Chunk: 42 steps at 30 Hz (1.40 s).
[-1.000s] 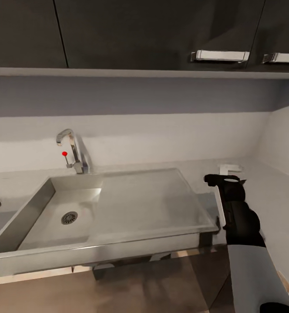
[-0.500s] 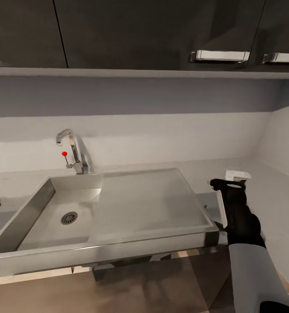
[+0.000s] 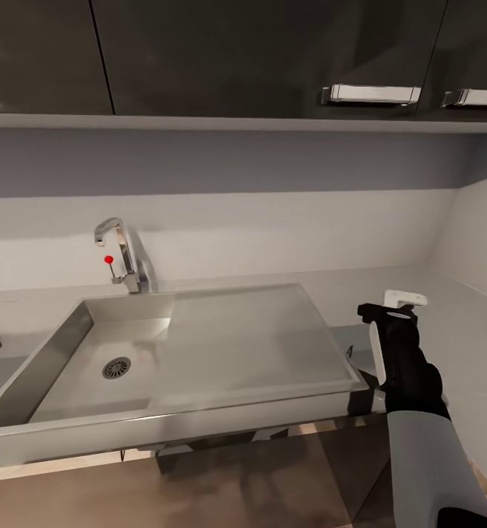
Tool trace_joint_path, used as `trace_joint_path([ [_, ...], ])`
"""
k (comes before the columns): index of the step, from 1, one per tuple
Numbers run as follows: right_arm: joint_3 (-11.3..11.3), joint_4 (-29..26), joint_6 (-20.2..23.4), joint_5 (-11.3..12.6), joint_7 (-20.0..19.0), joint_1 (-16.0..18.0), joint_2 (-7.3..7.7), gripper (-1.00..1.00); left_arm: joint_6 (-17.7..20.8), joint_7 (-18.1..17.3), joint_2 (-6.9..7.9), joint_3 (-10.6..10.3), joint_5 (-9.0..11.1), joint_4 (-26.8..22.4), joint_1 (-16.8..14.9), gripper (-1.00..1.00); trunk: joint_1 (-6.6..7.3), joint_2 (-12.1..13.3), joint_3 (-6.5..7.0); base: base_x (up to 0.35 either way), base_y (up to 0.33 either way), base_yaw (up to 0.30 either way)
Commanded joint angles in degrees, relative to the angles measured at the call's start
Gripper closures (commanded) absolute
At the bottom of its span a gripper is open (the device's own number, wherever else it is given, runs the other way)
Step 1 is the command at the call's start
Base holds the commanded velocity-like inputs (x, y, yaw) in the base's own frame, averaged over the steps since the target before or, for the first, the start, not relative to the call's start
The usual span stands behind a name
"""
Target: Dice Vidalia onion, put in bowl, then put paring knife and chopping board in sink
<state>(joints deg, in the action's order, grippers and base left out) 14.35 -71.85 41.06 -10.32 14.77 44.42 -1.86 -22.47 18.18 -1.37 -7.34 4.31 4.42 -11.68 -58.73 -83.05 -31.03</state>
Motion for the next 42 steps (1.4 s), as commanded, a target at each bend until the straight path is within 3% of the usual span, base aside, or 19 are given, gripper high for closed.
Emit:
trace_joint_path([
  [1, 0.05, -0.05, 0.34, -0.43, -0.17, 0.05, -0.07, -1.0, -0.38, 0.1, -0.03, -0.48, 0.44, 0.24, -0.09, -1.0, 0.0, -0.03, -0.06, 0.0, 0.0, 0.0],
  [8, 0.15, -0.04, 0.33, -0.36, -0.18, 0.05, -0.08, -1.0, -0.38, 0.1, -0.03, -0.48, 0.44, 0.24, -0.08, -1.0, 0.0, -0.03, -0.17, 0.0, 0.0, 0.0],
  [18, 2.1, -0.04, 0.33, -0.31, -0.26, 0.05, 0.01, -1.0, -0.38, 0.1, -0.03, -0.48, 0.51, 0.24, -0.09, -1.0, 0.0, -0.03, -0.75, 0.0, 0.0, 0.0],
  [42, 2.0, -0.04, 0.33, -0.31, -0.35, 0.05, -0.07, -1.0, -0.35, 0.1, -0.03, -0.48, 0.52, 0.24, -0.09, -1.0, 0.0, -0.03, -2.07, 0.019, 0.0, 0.0],
])
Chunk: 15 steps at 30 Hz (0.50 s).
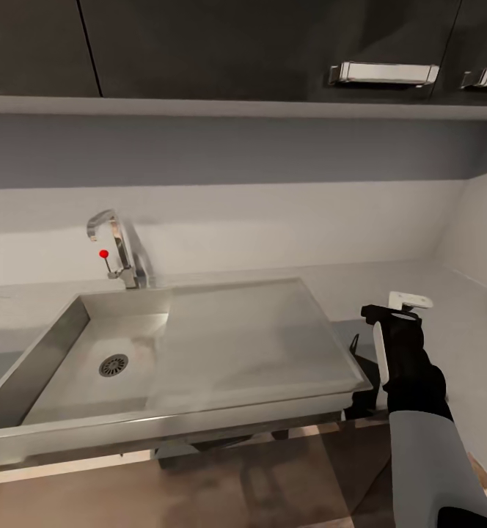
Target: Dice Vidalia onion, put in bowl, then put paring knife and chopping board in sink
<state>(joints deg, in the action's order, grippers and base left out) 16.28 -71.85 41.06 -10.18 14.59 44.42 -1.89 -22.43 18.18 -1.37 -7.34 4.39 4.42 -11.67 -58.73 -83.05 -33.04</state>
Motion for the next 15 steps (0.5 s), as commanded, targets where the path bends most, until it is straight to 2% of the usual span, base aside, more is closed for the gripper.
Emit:
trace_joint_path([
  [1, 0.07, -0.05, 0.34, -0.45, -0.17, 0.05, -0.04, -1.0, -0.37, 0.1, -0.03, -0.48, 0.44, 0.24, -0.08, -1.0, 0.0, -0.03, -0.06, 0.003, 0.0, 0.0],
  [15, 0.41, -0.05, 0.26, -0.54, -0.17, 0.05, 0.2, -1.0, -0.33, 0.1, -0.02, -0.48, 0.44, 0.24, -0.08, -1.0, 0.0, -0.03, -0.07, 0.0, 0.0, 0.0],
])
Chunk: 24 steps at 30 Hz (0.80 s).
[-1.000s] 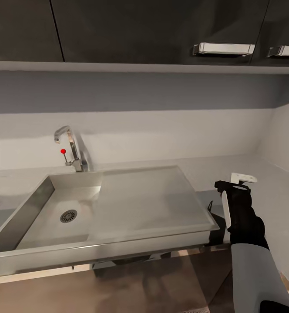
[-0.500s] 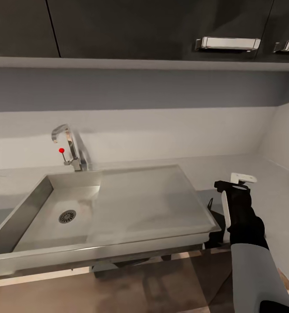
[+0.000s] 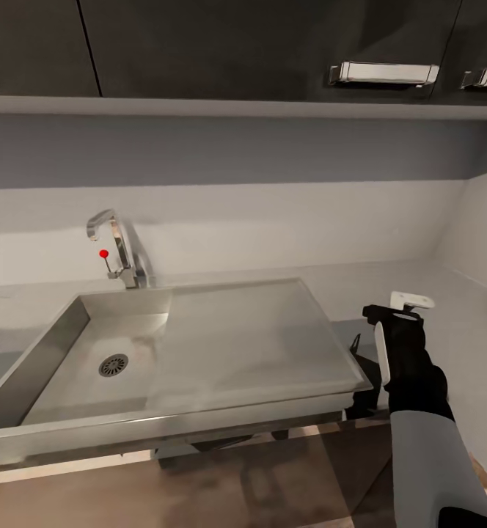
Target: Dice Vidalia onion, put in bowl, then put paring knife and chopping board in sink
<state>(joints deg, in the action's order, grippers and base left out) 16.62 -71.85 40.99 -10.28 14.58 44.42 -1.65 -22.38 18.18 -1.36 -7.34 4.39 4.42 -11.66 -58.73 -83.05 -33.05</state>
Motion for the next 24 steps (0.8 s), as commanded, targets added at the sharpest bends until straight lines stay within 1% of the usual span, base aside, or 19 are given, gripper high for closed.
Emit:
trace_joint_path([
  [1, 0.07, -0.05, 0.12, -0.44, -0.17, 0.05, -0.03, -1.0, -0.39, 0.1, -0.01, -0.48, 0.45, 0.24, -0.1, -1.0, 0.0, -0.03, -0.06, 0.0, 0.0, 0.0],
  [5, 0.08, 0.19, -0.88, -0.45, -0.17, 0.05, -0.02, -1.0, -0.39, 0.1, 0.03, -0.47, 0.45, 0.24, -0.11, -1.0, 0.0, -0.03, -0.06, 0.0, 0.0, 0.0],
  [7, 0.25, 1.37, -1.43, -0.45, -0.17, 0.05, 0.06, -1.0, -0.39, 0.1, 0.03, -0.48, 0.45, 0.24, -0.11, -1.0, 0.0, -0.03, -0.06, 0.0, 0.0, 0.0],
  [9, 0.88, 2.26, -1.59, -0.45, -0.17, 0.05, 0.11, -1.0, -0.39, 0.1, 0.04, -0.48, 0.45, 0.24, -0.11, -1.0, 0.0, -0.03, -0.06, 0.0, 0.0, 0.0],
  [12, 2.73, 4.43, -2.02, -0.45, -0.17, 0.05, 0.16, -1.0, -0.39, 0.1, 0.04, -0.47, 0.45, 0.24, -0.1, -1.0, 0.0, -0.03, -0.06, 0.0, 0.0, 0.0],
  [15, 3.37, 5.86, -2.88, -0.45, -0.17, 0.05, 0.22, -1.0, -0.39, 0.1, 0.04, -0.45, 0.45, 0.24, -0.1, -1.0, 0.0, -0.03, -0.06, 0.0, 0.0, 0.0],
  [19, 3.56, 7.36, -3.45, -0.45, -0.16, 0.05, 0.42, -1.0, -0.39, 0.1, 0.04, -0.45, 0.45, 0.24, -0.09, -1.0, 0.0, -0.03, -0.06, 0.0, 0.0, 0.0],
  [24, 3.59, 7.87, -3.54, -0.45, -0.16, 0.05, 0.88, -1.0, -0.4, 0.1, 0.04, -0.46, 0.46, 0.24, -0.08, -1.0, 0.0, -0.03, -0.06, 0.0, 0.0, 0.0],
])
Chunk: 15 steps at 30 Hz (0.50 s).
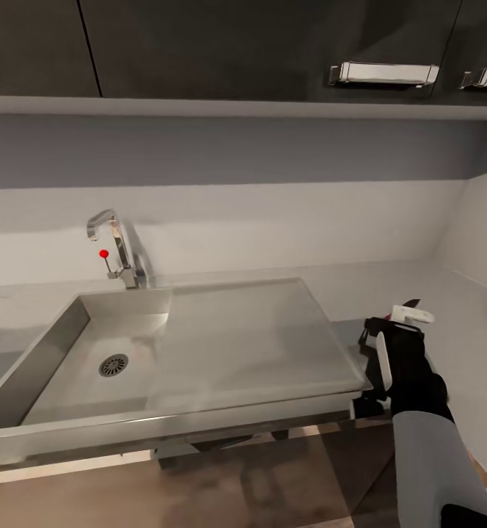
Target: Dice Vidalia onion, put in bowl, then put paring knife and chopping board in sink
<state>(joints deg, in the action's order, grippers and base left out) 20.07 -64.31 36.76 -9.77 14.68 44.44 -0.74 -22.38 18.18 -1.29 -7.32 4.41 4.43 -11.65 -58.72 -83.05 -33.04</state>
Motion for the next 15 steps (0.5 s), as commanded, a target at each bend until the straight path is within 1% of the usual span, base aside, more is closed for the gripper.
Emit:
trace_joint_path([
  [1, 0.14, 0.35, 0.69, -0.95, -0.26, 0.03, -0.02, -1.0, -0.39, 0.1, -0.03, -0.46, 0.44, 0.23, -0.1, -1.0, 0.0, -0.02, -0.07, 0.0, 0.0, 0.0],
  [15, 0.14, 0.42, 0.66, -0.94, -0.24, 0.03, 0.03, -1.0, -0.4, 0.1, -0.03, -0.47, 0.47, 0.23, -0.12, -1.0, 0.0, -0.02, -0.07, 0.0, 0.0, 0.0],
])
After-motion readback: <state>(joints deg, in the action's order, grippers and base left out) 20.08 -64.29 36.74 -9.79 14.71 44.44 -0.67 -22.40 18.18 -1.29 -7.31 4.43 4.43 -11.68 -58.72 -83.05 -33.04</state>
